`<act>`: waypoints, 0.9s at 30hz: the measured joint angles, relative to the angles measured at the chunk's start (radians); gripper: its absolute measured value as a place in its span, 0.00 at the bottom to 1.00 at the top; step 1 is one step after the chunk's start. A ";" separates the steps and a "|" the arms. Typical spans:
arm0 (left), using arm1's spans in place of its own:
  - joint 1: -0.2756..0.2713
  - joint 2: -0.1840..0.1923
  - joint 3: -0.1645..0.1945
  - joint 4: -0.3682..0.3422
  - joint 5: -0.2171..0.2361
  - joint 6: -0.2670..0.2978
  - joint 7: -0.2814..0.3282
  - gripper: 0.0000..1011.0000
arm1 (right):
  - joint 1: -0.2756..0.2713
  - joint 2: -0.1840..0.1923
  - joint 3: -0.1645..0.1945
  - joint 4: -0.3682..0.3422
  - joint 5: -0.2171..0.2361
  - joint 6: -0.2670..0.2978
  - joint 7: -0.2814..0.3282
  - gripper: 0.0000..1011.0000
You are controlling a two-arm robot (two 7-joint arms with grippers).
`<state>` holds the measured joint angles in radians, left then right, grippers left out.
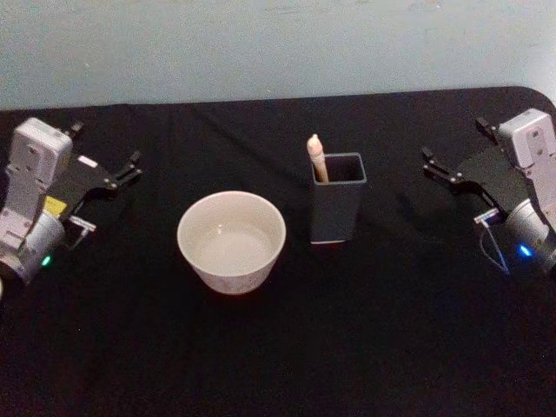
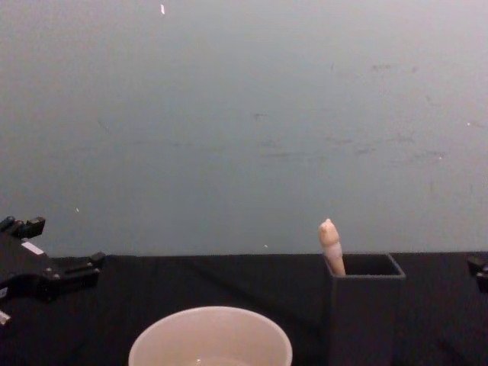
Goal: Pick up the stirring spoon with one hand, stir inside the cup, then place it back in its original position.
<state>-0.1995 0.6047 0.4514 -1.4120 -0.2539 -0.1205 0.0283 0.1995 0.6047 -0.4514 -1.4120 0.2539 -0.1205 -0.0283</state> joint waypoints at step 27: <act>0.000 0.000 0.000 0.000 0.000 0.000 0.000 0.99 | -0.034 0.004 0.066 -0.162 0.095 0.109 0.101 0.99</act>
<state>-0.1995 0.6047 0.4514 -1.4120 -0.2539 -0.1205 0.0283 0.1653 0.6084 -0.3852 -1.5740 0.3493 -0.0116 0.0725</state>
